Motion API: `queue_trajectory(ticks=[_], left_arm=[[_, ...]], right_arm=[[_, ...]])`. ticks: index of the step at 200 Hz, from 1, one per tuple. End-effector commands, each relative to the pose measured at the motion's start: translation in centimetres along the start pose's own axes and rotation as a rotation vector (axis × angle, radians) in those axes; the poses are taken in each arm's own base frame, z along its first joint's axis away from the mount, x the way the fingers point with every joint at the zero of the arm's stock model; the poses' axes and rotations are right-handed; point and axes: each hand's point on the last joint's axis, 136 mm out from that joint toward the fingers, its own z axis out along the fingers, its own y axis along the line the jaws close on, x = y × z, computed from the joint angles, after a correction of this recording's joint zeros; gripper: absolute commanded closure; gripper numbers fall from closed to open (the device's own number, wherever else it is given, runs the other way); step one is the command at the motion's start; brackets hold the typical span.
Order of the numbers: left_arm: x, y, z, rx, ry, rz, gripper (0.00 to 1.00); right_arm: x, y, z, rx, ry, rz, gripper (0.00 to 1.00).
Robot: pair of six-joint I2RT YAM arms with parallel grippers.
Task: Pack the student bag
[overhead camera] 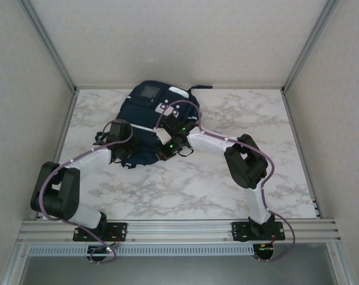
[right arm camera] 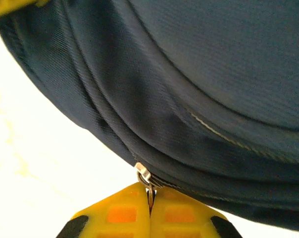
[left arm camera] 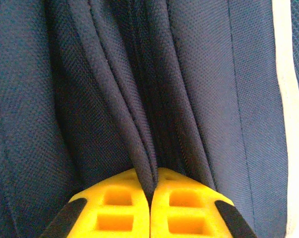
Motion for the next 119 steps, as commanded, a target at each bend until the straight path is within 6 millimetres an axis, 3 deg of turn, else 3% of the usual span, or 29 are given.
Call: queue_trajectory(ticks=[1,30,65,100,119], left_arm=[[-2.5,-1.2,-1.0,0.020,-0.114,0.030,1.00],[-2.7,-0.6,-2.3,0.010,-0.135,0.061,1.00],[-2.1,1.3,-2.5,-0.032,-0.123,0.064,1.00],[-2.1,1.9,-3.0,-0.045,-0.127,0.072,1.00],[-2.4,1.7,-3.6,-0.039,-0.144,0.076,1.00]], right_arm=[[5.8,-4.1,-3.0,0.149,0.206,0.010,1.00],[5.9,-11.4,-6.7,0.366,0.223,0.068,1.00],[3.2,-17.7,-10.3,0.554,0.150,0.120,1.00],[-0.6,-21.0,-11.5,0.625,0.092,0.107,1.00],[-1.2,-23.1,-12.1,0.702,0.123,0.070,1.00]])
